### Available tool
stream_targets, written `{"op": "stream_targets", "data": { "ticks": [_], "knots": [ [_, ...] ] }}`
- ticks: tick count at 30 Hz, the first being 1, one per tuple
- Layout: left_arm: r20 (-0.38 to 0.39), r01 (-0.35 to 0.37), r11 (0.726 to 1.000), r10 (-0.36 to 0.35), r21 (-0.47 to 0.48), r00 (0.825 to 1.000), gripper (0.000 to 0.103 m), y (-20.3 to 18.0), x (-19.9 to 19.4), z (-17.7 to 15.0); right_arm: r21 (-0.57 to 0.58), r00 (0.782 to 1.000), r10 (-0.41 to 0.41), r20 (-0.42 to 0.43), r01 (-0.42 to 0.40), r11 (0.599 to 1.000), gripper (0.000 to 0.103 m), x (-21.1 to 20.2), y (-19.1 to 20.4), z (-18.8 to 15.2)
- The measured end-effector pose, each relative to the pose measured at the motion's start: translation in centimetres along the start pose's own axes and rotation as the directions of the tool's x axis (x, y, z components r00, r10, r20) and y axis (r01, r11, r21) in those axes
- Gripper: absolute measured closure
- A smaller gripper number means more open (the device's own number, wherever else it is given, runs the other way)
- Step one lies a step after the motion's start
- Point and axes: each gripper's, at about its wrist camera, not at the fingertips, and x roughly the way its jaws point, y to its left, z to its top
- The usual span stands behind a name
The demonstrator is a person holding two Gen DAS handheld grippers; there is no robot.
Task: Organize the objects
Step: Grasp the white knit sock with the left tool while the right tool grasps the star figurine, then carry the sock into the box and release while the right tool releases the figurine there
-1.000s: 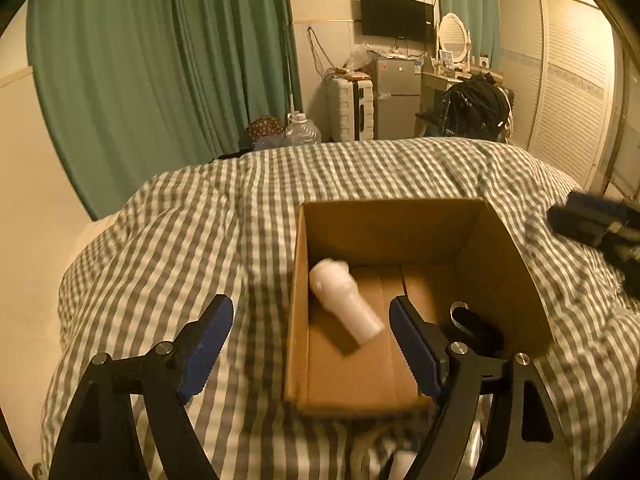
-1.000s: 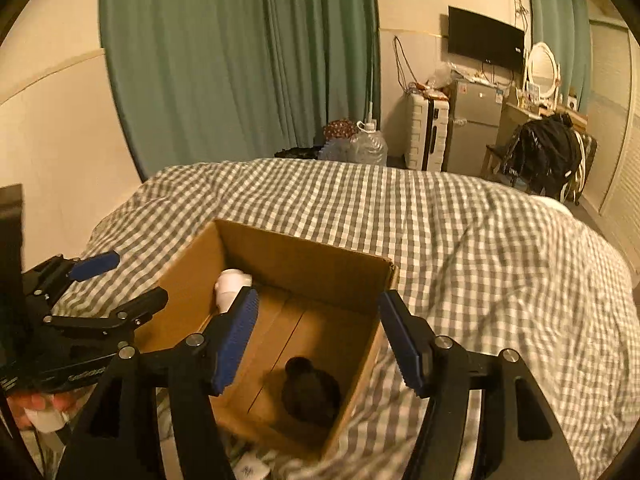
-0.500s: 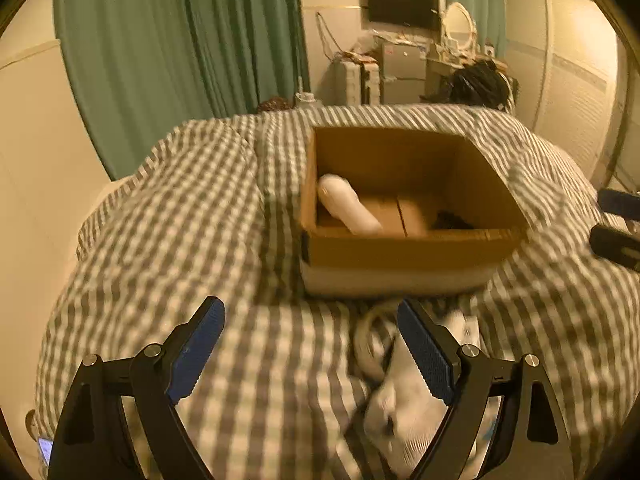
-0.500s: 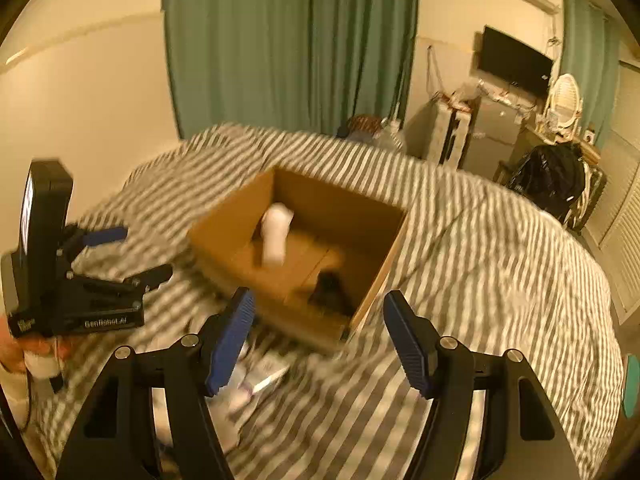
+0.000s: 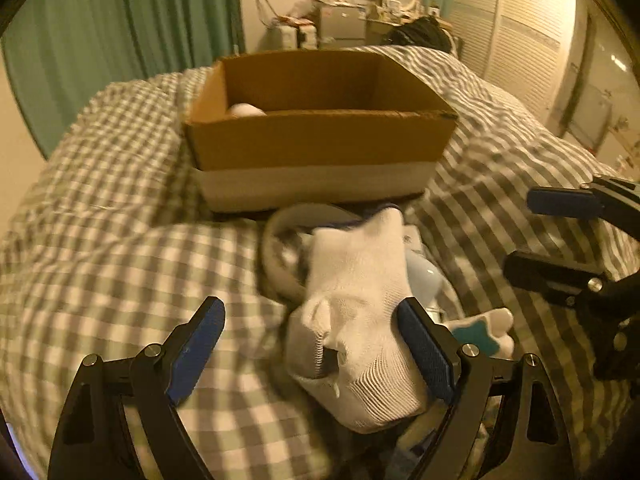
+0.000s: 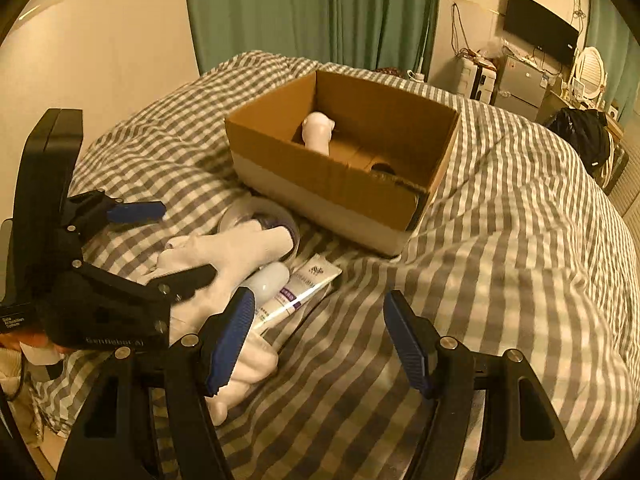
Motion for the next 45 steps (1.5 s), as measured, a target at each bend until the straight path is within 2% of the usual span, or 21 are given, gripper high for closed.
{"op": "stream_targets", "data": {
  "ticks": [3,5,6,10,14,18,21,27,33,34,35,39,45],
  "knots": [
    [-0.031,0.085,0.996,-0.085,-0.012,0.996,0.017,-0.2,1.0,-0.4,0.000,1.000,0.002,-0.010,-0.002,1.000,0.036,0.2,0.2,-0.4],
    [-0.041,0.132,0.991,-0.133,-0.021,0.990,0.032,-0.2,1.4,-0.5,0.002,1.000,0.003,-0.017,-0.003,1.000,0.036,0.3,0.3,-0.3],
    [-0.040,0.166,0.986,-0.167,-0.027,0.985,0.044,-0.2,1.3,-0.5,0.002,1.000,0.002,-0.019,-0.002,1.000,0.036,0.4,0.3,-0.3],
    [-0.019,0.155,0.988,-0.155,-0.005,0.988,0.054,-0.4,0.3,-0.4,0.000,1.000,0.005,-0.029,-0.005,1.000,0.036,0.5,0.6,-0.6],
    [0.040,0.088,0.996,-0.089,0.020,0.995,0.056,-0.3,-1.8,0.0,-0.009,0.999,0.016,-0.044,-0.016,1.000,0.036,0.6,1.2,-0.8],
    [0.101,0.021,1.000,-0.022,0.015,0.995,0.056,1.0,-3.3,0.7,0.006,0.997,0.051,-0.061,-0.050,0.999,0.036,1.0,1.8,-1.0],
    [0.119,-0.026,1.000,0.026,-0.001,0.993,0.056,2.1,-3.9,0.9,0.000,0.994,0.058,-0.088,-0.058,0.998,0.036,1.8,2.5,-1.1],
    [0.119,-0.040,0.998,0.045,-0.042,0.992,0.056,3.8,-3.8,0.5,0.001,0.986,0.066,-0.154,-0.066,0.998,0.036,3.8,3.5,-1.4],
    [0.120,-0.032,0.998,0.038,-0.047,0.992,0.056,4.0,-4.1,-0.1,-0.055,0.978,0.053,-0.204,-0.065,0.996,0.036,5.4,5.3,-1.7],
    [0.120,-0.033,0.998,0.038,-0.046,0.992,0.056,3.8,-4.1,-0.2,-0.072,0.977,0.045,-0.209,-0.061,0.996,0.041,5.5,5.5,-1.8],
    [0.120,-0.032,0.998,0.037,-0.045,0.992,0.056,3.8,-4.1,-0.2,-0.094,0.978,0.044,-0.204,-0.064,0.994,0.045,5.5,5.9,-1.9],
    [0.123,-0.030,0.998,0.036,-0.046,0.992,0.056,4.0,-4.3,-0.4,-0.113,0.983,0.049,-0.175,-0.069,0.991,0.045,4.8,6.3,-1.7],
    [0.135,-0.038,0.997,0.046,-0.062,0.990,0.056,4.5,-5.0,0.2,-0.086,0.994,0.064,-0.089,-0.071,0.994,0.045,2.4,5.3,0.0]
  ]
}}
